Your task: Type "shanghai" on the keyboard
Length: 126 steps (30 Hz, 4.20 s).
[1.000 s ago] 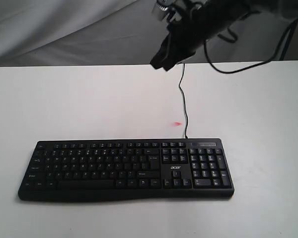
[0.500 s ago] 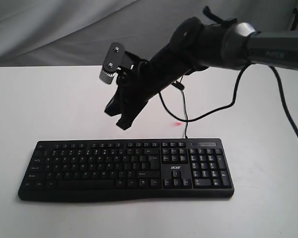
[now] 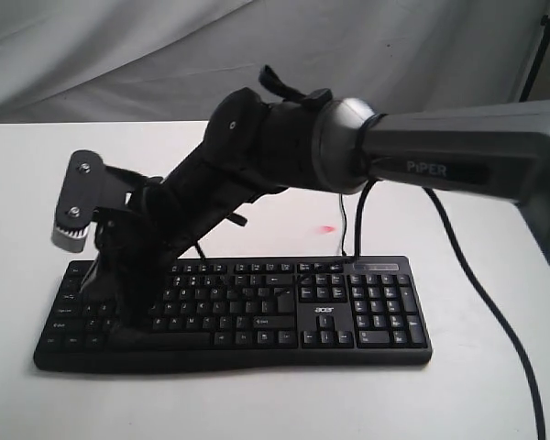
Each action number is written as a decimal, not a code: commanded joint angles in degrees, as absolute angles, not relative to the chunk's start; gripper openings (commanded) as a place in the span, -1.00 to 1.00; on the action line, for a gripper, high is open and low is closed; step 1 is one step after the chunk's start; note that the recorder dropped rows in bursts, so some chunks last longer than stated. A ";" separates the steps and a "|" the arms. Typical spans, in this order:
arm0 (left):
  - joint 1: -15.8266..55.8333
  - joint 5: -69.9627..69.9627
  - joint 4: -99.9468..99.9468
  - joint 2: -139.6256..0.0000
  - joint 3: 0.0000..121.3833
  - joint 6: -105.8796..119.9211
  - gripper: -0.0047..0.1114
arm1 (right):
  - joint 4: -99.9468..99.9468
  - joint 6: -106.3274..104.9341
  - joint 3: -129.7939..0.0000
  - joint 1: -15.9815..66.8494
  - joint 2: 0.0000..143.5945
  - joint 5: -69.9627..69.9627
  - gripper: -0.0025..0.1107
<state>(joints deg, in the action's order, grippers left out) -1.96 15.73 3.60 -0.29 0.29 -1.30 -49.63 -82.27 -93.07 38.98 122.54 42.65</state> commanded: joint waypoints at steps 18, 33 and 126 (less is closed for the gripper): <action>-1.75 15.24 3.56 0.00 0.00 -1.39 -0.91 | -50.24 -80.96 -92.71 43.39 122.37 33.99 -0.96; -1.75 15.24 3.56 0.00 0.00 -1.39 -0.91 | -54.95 -81.85 -92.71 43.39 127.35 27.04 -0.96; -1.75 15.24 3.56 0.00 0.00 -1.39 -0.91 | -51.37 -80.23 -96.12 42.08 135.71 24.67 -0.96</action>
<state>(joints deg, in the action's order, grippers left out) -1.96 15.73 3.60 -0.29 0.29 -1.30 -50.85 -79.46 -95.82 42.35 135.05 24.49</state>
